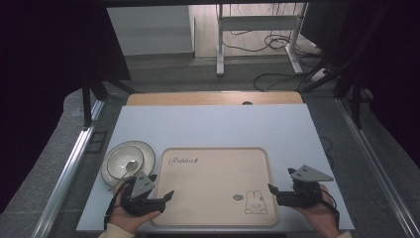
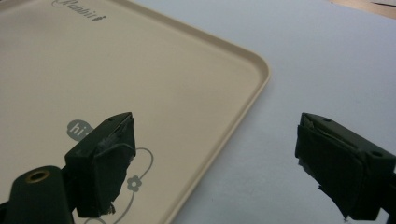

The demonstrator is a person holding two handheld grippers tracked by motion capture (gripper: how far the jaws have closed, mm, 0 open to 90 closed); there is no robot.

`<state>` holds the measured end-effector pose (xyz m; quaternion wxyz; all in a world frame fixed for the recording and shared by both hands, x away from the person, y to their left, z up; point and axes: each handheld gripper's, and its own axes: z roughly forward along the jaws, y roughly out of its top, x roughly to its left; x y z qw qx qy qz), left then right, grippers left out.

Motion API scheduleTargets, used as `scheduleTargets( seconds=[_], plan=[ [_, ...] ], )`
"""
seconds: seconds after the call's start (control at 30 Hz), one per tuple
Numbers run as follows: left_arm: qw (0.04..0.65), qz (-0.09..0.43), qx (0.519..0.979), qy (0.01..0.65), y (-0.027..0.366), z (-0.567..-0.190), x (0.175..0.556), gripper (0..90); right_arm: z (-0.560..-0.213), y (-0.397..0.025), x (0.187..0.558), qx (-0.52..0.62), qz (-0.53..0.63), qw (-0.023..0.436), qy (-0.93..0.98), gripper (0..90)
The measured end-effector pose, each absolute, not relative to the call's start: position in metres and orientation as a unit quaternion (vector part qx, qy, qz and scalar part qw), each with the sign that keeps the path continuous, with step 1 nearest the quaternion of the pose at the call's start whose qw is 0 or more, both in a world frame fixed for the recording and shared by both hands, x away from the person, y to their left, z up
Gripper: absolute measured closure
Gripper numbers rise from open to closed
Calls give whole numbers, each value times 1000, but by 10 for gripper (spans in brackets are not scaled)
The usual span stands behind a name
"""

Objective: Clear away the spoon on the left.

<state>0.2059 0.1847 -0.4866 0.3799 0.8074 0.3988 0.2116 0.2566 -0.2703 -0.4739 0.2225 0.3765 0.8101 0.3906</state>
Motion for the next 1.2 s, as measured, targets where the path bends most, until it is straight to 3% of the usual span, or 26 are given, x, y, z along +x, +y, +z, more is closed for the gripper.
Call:
scheduleTargets(
  seconds=[0.43,1.2],
  plan=[
    [380,220,807,395,182,-485,210,237,-478,-278,261,378,389,209,814,134],
    [392,242,800,383,194,-475,195,246,-477,-263,265,363,368,226,826,135]
  ],
)
